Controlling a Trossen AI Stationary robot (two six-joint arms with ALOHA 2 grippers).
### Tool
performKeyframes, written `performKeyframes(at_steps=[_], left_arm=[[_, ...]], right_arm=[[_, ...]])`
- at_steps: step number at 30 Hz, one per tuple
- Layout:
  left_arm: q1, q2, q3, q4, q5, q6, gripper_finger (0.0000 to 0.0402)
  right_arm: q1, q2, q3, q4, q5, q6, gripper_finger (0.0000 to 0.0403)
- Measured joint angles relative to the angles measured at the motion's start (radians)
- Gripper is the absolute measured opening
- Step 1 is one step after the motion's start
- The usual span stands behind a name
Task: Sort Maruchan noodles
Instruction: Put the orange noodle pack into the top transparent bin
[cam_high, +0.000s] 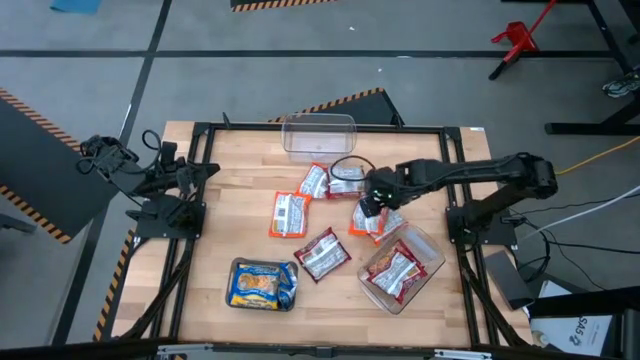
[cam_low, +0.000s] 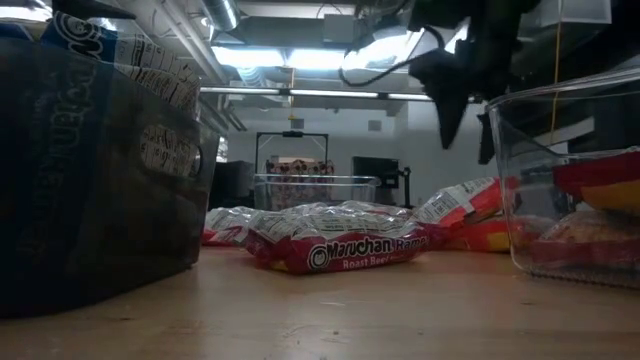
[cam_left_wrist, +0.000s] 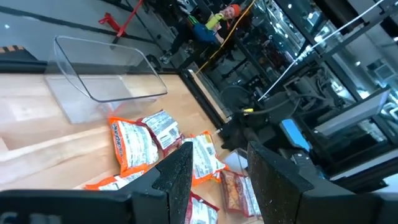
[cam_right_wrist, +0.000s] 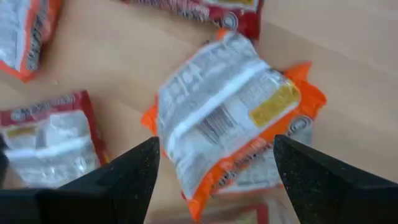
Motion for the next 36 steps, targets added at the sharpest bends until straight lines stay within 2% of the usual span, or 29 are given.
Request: performKeyframes(at_steps=[4, 12, 18, 23, 31, 36], left_arm=[[0.000, 0.000, 0.000, 0.000, -0.003, 0.038, 0.0147], [0.000, 0.000, 0.000, 0.000, -0.009, 0.042, 0.0147], [0.000, 0.000, 0.000, 0.000, -0.018, 0.041, 0.0147], [0.000, 0.000, 0.000, 0.000, -0.081, 0.015, 0.0147], [0.000, 0.000, 0.000, 0.000, -0.164, 0.015, 0.0147], [0.000, 0.000, 0.000, 0.000, -0.169, 0.015, 0.0147]], right_arm=[[-0.005, -0.002, -0.031, -0.002, 0.089, 0.070, 0.0301], [-0.034, -0.002, -0.102, 0.052, 0.131, 0.118, 0.0301], [-0.059, -0.002, -0.225, 0.229, 0.085, 0.143, 0.0301], [-0.084, -0.002, -0.296, 0.415, 0.033, 0.165, 0.0301], [-0.091, -0.002, -0.342, 0.474, 0.026, 0.139, 0.0301], [-0.091, -0.001, -0.369, 0.533, 0.024, 0.131, 0.0301]])
